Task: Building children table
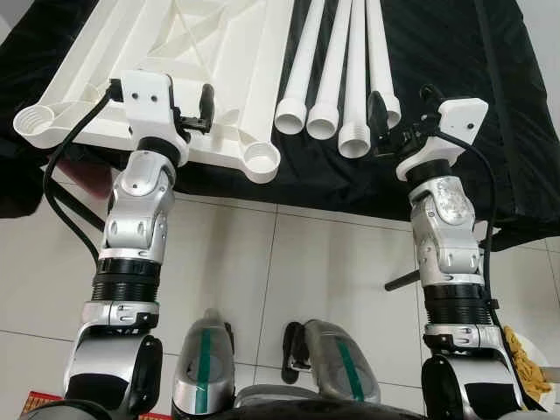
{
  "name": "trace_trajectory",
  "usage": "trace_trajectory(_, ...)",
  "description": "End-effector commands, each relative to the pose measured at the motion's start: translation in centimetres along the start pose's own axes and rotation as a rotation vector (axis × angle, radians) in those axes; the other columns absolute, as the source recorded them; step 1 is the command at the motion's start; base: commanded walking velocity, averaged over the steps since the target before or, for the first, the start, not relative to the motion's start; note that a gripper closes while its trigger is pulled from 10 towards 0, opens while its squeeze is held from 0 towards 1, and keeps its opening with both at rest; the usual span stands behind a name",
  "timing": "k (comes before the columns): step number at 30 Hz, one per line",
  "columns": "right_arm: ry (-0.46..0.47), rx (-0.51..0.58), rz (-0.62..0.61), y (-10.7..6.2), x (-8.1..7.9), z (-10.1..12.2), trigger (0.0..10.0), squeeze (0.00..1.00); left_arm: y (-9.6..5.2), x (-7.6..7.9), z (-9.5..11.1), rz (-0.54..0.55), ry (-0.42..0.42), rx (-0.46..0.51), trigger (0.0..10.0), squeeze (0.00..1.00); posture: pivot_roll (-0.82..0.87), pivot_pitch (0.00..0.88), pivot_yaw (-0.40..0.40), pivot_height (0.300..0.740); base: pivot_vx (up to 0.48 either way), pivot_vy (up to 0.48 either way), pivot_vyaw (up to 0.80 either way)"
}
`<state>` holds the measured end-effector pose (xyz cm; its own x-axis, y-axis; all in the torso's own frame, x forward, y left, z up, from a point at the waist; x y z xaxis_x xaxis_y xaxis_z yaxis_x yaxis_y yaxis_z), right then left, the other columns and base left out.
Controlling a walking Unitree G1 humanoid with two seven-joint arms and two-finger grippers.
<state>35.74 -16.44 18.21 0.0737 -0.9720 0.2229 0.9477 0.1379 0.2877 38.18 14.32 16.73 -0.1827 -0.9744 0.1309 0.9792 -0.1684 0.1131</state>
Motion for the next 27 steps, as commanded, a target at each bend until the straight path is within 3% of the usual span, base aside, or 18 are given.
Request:
trace_trajectory(1, 0.002, 0.005, -0.002, 0.1, 0.2, 0.0, 10.0, 0.0, 0.2, 0.1, 0.0, -0.008, -0.002, 0.002, 10.0, 0.0, 0.01, 0.001, -0.036, 0.74, 0.0, 0.0, 0.0)
trace_trajectory(16, -0.018, 0.004, -0.035, 0.6, 1.5, 0.0, 10.0, 0.0, 0.3, 0.9, 0.3, -0.074, 0.012, -0.007, 10.0, 0.0, 0.02, 0.009, -0.038, 0.74, 0.0, 0.0, 0.0)
trace_trajectory(24, -0.013, -0.02, -0.065, 2.1, 2.1, 0.0, 10.0, 0.0, 0.1, 3.1, 0.2, -0.203, 0.069, -0.044, 10.0, 0.0, 0.02, 0.026, -0.04, 0.74, 0.0, 0.0, 0.0)
trace_trajectory(27, -0.021, -0.038, -0.076, 4.0, 2.7, 0.3, 10.0, 0.0, -0.1, 5.4, 0.7, -0.315, 0.073, -0.074, 10.0, 0.0, 0.02, 0.052, -0.036, 0.74, 0.0, 0.0, 0.0)
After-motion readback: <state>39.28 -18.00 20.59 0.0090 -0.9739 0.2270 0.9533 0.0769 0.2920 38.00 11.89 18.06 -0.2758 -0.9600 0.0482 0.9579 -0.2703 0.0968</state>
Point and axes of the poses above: a point about 5 cm out from each wrist's last joint towards the gripper, its own y axis pointing out of the wrist towards the gripper, its own z axis along the axis of the wrist's last joint, x = y × z, the point moved 6 cm from there along y, pointing out of the wrist towards the gripper, and after that the axes turned 10 degrees about -y, right-handed, at the moved point
